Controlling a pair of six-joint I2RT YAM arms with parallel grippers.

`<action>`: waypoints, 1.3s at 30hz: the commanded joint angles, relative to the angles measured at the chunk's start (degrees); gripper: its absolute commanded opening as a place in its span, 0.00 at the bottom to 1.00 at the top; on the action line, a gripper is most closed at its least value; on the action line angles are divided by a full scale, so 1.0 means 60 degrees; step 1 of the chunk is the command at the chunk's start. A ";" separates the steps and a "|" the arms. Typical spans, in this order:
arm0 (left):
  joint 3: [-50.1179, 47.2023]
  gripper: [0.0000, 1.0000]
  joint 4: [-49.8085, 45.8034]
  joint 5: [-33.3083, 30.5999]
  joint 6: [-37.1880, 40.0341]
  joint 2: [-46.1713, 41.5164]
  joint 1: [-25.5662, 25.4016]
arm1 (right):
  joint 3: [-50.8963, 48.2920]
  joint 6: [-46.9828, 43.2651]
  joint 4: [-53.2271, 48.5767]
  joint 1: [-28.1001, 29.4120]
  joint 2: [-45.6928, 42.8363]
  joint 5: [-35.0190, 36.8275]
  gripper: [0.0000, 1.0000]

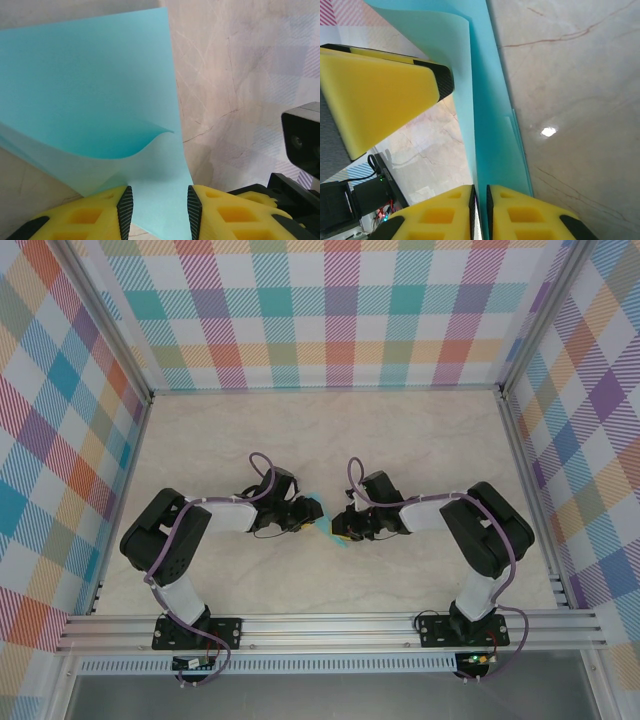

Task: Fold a paper plane with a square sheet of paper (pick it up from the middle)
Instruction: Fold the wing for the fifth time at the center of the table.

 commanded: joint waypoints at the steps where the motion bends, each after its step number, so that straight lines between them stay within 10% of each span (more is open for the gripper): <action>1: 0.0073 0.37 -0.0718 -0.0527 -0.0043 0.0226 -0.0113 | -0.0126 -0.0244 -0.0469 -0.0015 -0.0040 0.0178 0.12; 39: -0.0163 0.41 0.0777 0.0636 0.0044 0.0050 -0.0487 | -0.0467 0.0468 0.0177 -0.0278 0.0538 -0.0125 0.03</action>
